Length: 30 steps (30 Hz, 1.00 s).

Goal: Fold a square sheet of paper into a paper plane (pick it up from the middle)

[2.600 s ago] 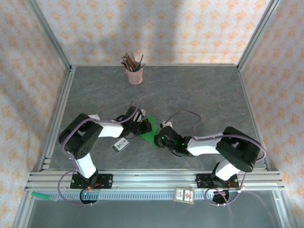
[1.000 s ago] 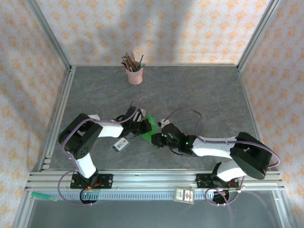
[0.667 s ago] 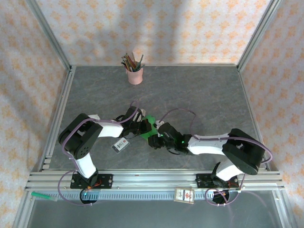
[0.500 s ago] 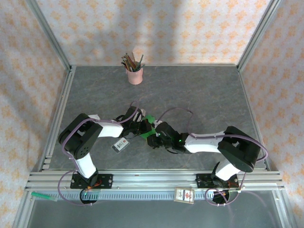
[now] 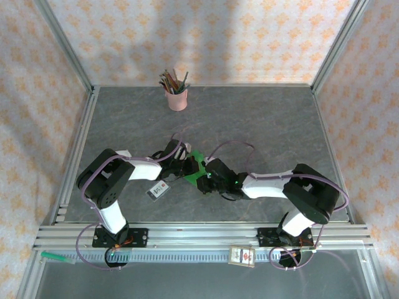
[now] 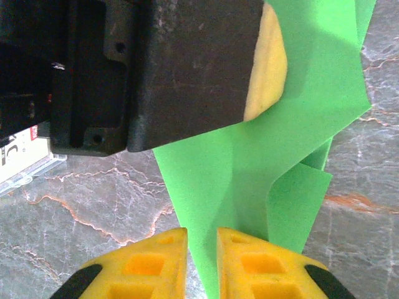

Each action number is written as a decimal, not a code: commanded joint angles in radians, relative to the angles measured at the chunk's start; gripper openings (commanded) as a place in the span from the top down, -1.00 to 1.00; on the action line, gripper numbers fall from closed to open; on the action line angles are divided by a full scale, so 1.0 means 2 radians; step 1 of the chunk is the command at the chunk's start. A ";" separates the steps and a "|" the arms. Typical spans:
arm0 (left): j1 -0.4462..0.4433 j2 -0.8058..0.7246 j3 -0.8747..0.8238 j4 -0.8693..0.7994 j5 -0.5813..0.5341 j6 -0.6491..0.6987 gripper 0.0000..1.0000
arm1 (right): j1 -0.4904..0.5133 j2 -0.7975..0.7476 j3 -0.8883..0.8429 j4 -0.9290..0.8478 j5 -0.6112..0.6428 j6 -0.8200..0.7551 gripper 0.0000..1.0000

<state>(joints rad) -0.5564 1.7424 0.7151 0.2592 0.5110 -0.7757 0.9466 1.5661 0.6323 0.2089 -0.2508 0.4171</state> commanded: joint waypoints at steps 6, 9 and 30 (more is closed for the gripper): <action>0.005 0.008 -0.013 -0.049 -0.038 0.015 0.84 | -0.006 0.010 -0.007 -0.008 0.014 -0.009 0.63; 0.005 0.007 -0.013 -0.049 -0.038 0.016 0.83 | -0.006 0.014 -0.007 -0.007 0.012 -0.008 0.63; 0.006 -0.021 0.007 -0.061 -0.036 0.014 0.77 | -0.006 0.024 -0.049 0.003 0.009 0.018 0.68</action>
<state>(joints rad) -0.5564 1.7267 0.7189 0.2226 0.4942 -0.7712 0.9348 1.5990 0.5762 0.2939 -0.2546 0.4370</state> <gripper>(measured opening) 0.115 0.162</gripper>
